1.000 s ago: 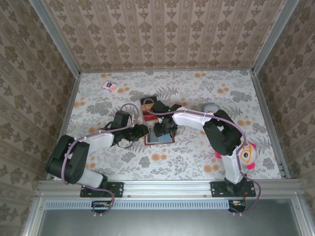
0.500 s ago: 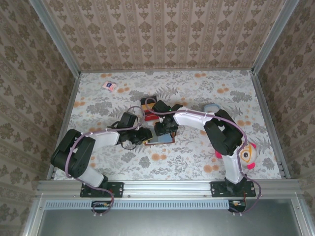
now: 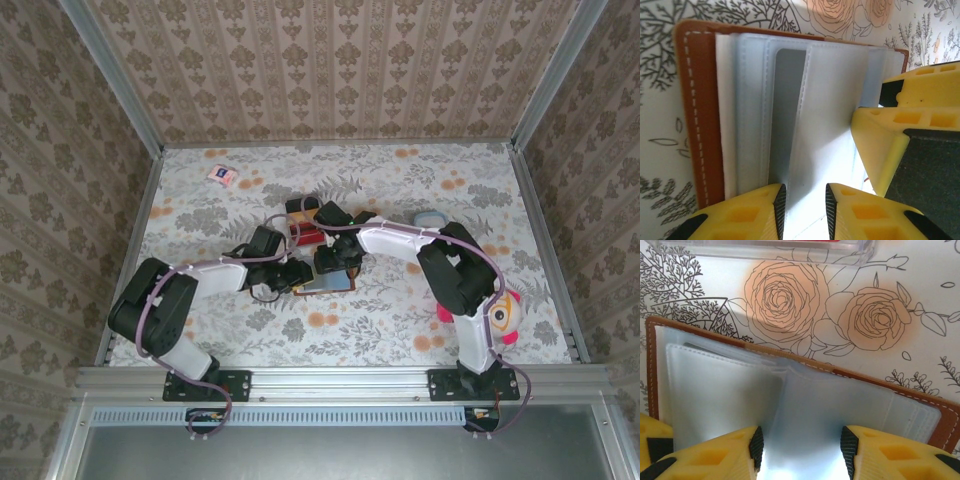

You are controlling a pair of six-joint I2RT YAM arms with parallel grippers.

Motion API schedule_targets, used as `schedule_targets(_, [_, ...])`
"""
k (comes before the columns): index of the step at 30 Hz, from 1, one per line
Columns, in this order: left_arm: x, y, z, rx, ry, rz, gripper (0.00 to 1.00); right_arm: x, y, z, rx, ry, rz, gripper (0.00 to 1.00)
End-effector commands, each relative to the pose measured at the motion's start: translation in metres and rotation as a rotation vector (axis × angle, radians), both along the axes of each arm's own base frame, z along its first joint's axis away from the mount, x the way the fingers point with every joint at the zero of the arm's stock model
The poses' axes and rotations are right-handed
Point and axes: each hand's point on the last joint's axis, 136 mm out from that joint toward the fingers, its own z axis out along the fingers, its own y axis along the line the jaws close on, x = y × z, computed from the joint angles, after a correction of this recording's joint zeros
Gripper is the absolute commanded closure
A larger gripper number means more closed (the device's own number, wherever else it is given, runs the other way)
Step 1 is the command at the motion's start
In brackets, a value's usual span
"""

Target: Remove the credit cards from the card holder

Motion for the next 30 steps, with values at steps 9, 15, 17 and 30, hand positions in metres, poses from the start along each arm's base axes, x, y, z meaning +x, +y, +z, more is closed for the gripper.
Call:
schedule_targets(9, [0.003,-0.011,0.009,-0.050,-0.026,-0.041,0.72,-0.011,0.009,0.013,0.207,0.109,-0.079,0.52])
schedule_targets(15, [0.006,-0.018,0.024,-0.100,-0.075,-0.065,0.73,-0.001,0.006,0.059,0.290,0.028,-0.122,0.44])
schedule_targets(17, [0.007,-0.021,0.032,-0.112,-0.097,-0.077,0.72,0.000,0.004,0.074,0.319,-0.017,-0.124,0.41])
schedule_targets(30, [0.017,-0.073,0.057,-0.120,-0.193,-0.151,0.64,0.009,-0.101,0.120,0.152,-0.319,-0.440,0.13])
